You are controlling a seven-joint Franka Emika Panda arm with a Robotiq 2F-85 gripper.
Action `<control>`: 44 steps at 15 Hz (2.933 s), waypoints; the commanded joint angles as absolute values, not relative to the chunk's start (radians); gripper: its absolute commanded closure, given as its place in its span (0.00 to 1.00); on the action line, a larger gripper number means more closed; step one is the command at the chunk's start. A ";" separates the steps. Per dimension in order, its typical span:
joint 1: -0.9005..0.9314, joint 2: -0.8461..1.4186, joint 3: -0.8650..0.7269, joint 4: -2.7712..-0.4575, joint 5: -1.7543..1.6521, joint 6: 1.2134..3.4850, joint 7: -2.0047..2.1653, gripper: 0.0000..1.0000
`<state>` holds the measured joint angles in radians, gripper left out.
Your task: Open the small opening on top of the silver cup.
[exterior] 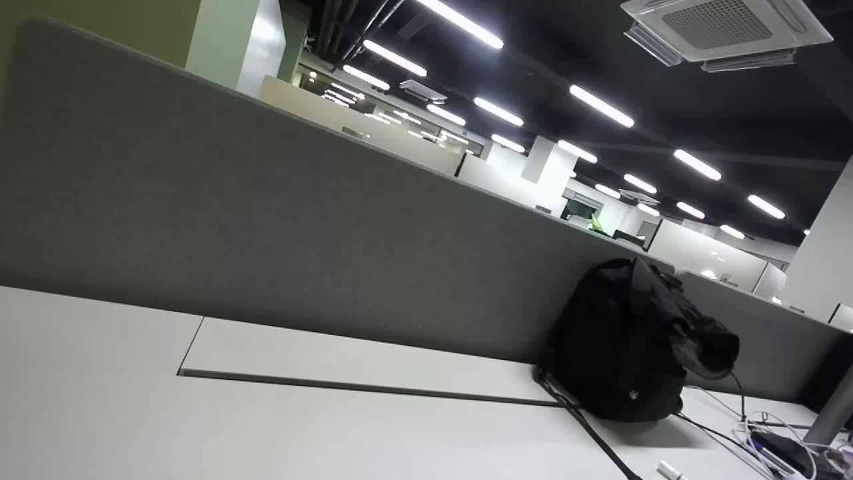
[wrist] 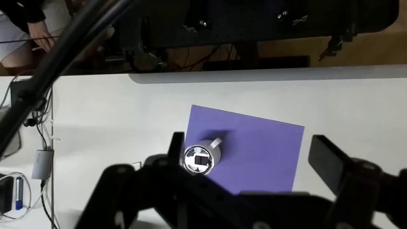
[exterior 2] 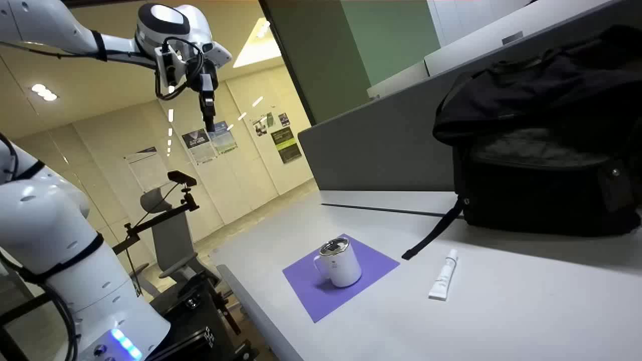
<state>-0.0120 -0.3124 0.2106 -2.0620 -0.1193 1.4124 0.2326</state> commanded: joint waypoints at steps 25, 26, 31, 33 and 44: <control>-0.067 -0.067 0.010 -2.221 -0.434 2.028 0.238 0.00; -0.070 -0.046 0.003 -2.216 -0.435 2.030 0.238 0.00; -0.066 -0.035 0.003 -2.206 -0.436 2.031 0.240 0.00; -0.066 -0.036 0.003 -2.205 -0.436 2.030 0.240 0.00; -0.073 0.224 -0.060 -2.263 -0.408 2.303 0.146 0.76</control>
<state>-0.0775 0.2047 -0.0355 -2.2480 -0.4305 2.2176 0.1597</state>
